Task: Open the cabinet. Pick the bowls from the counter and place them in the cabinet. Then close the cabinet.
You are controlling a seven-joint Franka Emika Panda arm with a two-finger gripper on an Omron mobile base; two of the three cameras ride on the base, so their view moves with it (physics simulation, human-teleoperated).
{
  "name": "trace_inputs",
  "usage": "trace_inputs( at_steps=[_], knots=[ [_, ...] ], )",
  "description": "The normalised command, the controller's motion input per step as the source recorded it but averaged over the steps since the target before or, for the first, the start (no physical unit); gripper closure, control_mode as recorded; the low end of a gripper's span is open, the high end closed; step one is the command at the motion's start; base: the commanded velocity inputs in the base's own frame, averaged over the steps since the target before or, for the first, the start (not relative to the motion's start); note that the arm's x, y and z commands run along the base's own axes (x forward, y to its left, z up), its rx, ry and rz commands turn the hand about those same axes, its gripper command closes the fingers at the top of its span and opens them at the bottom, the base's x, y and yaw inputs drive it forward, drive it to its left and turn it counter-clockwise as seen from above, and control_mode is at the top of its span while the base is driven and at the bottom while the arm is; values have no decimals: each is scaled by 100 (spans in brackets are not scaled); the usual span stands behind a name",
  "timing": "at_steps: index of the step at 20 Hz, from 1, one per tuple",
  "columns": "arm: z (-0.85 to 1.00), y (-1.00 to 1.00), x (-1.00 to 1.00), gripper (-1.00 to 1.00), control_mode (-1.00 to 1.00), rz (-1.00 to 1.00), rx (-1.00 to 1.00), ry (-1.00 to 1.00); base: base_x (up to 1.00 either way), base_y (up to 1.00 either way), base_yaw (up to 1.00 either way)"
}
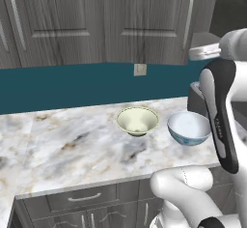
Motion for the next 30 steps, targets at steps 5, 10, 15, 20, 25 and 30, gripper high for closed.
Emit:
trace_inputs(
  at_steps=[5, 10, 15, 20, 25, 30],
  knots=[
    [0, -16, -2, -100, -100, 8, -1, -5, 0, 0, 0],
    [0, -34, -2, -100, -100, 6, -20, 0, 0, 0, 0],
    [0, -26, 0, -100, -100, 13, -34, 0, 0, 0, 0],
    [0, -15, 0, -100, -100, 18, -42, 0, 0, 0, 0],
    [0, -4, 0, -100, -100, 22, -53, 0, 0, 0, 0],
    [0, 0, 7, -100, -100, 23, -49, -2, 0, 0, 0]
  ],
)
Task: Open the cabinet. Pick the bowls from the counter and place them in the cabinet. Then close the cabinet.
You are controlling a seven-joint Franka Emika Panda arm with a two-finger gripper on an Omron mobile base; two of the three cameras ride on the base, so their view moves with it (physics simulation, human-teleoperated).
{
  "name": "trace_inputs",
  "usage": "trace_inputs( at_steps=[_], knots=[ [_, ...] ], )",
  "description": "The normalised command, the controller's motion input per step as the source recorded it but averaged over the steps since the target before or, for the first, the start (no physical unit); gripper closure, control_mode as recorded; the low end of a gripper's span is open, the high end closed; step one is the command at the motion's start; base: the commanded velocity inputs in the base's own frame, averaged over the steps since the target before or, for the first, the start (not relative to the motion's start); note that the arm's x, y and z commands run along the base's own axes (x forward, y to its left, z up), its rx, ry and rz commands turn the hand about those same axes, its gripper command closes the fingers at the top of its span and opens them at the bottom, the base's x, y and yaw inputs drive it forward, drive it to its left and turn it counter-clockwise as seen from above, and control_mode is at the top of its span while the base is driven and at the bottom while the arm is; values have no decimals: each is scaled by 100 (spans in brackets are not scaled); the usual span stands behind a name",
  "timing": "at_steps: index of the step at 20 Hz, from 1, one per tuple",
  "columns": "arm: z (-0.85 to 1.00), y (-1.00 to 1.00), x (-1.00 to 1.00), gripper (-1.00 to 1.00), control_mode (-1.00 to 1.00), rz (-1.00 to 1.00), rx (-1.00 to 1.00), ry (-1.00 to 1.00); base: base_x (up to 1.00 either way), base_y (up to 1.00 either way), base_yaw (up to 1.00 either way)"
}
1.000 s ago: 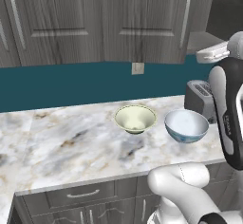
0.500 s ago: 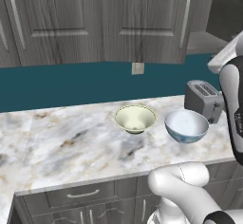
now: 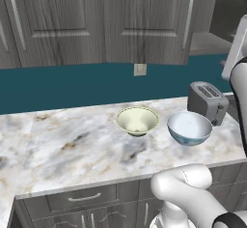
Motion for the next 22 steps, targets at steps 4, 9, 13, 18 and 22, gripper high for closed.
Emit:
trace_inputs(
  at_steps=[4, 9, 13, 18, 22],
  knots=[
    [0, 0, 14, -100, -100, 20, -40, -1, 0, 0, 0],
    [0, 8, 9, -100, -100, 13, -18, -1, 0, 0, 0],
    [0, 21, 6, -100, -100, 0, -4, 0, 0, 0, 0],
    [0, 4, 37, -100, -100, 0, 0, 0, 0, 0, 0],
    [0, -3, 35, -100, -100, -5, 0, 0, 0, 0, 0]
  ],
)
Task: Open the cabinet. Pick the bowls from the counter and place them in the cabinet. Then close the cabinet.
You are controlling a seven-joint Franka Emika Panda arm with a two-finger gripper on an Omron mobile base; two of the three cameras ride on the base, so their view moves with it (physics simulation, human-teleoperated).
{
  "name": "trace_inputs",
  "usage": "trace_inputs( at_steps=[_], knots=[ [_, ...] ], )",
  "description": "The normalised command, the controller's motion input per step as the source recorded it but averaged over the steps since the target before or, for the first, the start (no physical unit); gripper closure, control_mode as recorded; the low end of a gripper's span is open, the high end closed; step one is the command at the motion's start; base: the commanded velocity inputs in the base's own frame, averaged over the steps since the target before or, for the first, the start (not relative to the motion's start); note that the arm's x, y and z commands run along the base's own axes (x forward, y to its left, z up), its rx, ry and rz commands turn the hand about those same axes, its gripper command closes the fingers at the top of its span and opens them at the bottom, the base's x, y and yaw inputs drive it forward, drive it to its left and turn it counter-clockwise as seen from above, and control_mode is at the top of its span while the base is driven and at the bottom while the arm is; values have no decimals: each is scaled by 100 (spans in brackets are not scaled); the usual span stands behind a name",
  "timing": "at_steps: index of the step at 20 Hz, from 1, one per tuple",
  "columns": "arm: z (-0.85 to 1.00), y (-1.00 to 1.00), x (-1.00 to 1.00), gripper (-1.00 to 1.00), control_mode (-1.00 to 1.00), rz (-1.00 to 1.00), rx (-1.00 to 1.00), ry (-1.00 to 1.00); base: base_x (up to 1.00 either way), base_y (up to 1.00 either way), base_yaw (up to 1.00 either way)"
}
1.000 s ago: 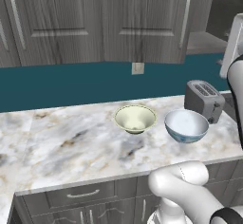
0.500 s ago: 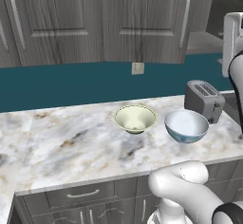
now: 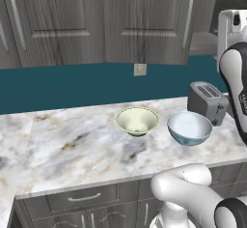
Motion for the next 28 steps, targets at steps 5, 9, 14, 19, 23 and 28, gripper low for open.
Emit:
trace_inputs(
  at_steps=[5, 9, 14, 19, 23, 28],
  knots=[
    [0, -3, 34, -100, -100, -3, 0, 0, 0, 0, 0],
    [0, -8, 41, -100, -100, -1, 3, 0, 0, 0, 0],
    [0, -39, 28, -100, -100, 0, 11, -1, 0, 0, 0],
    [0, -19, 23, -100, -100, 0, 13, 0, 0, 0, 0],
    [0, 0, 13, -100, -100, 5, 6, 0, 0, 0, 0],
    [0, 0, 1, -100, -100, 10, 3, 0, 0, 0, 0]
  ],
)
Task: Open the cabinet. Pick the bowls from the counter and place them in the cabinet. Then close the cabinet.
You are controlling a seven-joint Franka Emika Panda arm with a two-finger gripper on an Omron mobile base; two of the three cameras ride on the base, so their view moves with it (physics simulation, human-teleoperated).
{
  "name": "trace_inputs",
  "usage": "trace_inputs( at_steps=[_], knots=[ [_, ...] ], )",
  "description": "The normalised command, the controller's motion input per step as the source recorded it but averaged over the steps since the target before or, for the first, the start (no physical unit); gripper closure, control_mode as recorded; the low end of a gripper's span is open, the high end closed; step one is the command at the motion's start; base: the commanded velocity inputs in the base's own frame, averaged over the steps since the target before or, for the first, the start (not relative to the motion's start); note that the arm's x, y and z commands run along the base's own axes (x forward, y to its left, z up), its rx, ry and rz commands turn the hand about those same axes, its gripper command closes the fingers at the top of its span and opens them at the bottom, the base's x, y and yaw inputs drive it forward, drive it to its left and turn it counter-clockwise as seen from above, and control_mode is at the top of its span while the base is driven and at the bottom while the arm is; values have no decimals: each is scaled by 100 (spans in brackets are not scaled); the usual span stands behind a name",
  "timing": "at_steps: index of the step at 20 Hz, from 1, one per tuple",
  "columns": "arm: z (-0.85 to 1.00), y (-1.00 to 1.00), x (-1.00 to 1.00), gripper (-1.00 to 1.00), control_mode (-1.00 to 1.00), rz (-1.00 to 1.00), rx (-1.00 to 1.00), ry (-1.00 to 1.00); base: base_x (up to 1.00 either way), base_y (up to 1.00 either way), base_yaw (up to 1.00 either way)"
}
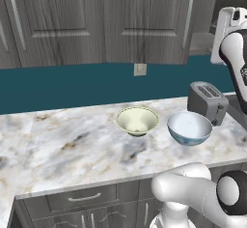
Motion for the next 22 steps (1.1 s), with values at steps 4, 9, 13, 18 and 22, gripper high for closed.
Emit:
trace_inputs(
  at_steps=[4, 9, 13, 18, 22],
  knots=[
    [0, 0, 14, -100, -100, 11, 1, -1, 0, 0, 0],
    [0, 0, 35, -100, -100, 5, 1, -1, 0, 0, 0],
    [0, 0, 29, -100, -100, 1, 1, -2, 0, 0, 0],
    [0, 0, 22, -100, -100, 2, 0, -6, 0, 0, 0],
    [0, 0, 25, -100, -100, 7, 0, -10, 0, 0, 0]
  ],
)
